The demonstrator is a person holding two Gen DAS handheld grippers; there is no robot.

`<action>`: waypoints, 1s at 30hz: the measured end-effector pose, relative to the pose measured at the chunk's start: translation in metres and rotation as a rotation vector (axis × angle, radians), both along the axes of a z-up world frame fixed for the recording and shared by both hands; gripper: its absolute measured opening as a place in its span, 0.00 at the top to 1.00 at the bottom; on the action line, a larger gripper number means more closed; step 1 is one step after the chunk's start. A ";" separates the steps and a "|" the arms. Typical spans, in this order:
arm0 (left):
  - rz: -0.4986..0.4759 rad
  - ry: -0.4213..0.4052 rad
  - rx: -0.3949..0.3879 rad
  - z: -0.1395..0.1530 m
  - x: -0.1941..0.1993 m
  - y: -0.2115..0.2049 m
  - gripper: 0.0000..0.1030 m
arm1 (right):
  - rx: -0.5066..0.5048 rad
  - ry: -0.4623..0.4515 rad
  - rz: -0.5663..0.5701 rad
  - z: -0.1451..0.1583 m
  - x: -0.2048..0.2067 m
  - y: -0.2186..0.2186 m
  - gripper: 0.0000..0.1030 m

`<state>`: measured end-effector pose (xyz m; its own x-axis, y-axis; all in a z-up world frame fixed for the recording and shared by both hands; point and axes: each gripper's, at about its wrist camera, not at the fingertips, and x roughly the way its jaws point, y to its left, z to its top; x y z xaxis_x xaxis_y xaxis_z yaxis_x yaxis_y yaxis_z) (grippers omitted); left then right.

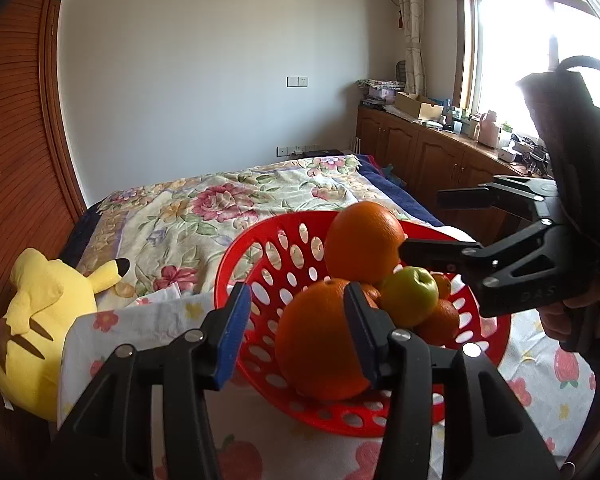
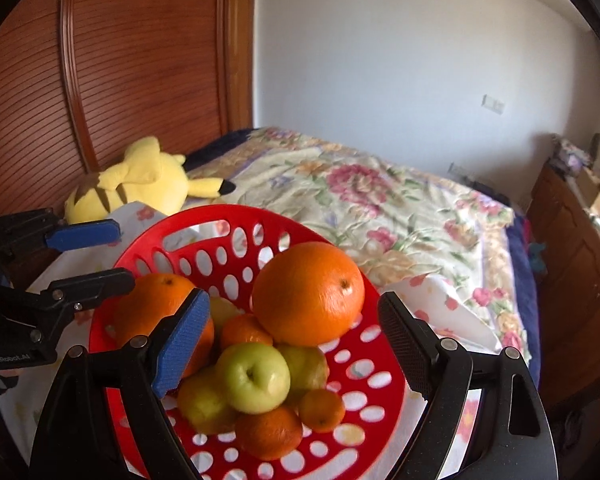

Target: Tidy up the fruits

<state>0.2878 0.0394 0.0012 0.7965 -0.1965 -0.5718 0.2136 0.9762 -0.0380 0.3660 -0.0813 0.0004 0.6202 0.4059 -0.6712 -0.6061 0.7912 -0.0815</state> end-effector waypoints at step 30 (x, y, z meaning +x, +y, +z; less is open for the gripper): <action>0.040 -0.129 0.023 0.026 -0.119 -0.028 0.32 | 0.182 -0.098 -0.140 0.011 -0.129 -0.056 0.15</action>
<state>0.1686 0.0113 0.0270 0.8708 -0.1511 -0.4679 0.1761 0.9843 0.0099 0.2375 -0.1370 0.0119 0.7378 0.4198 -0.5287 -0.4853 0.8742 0.0169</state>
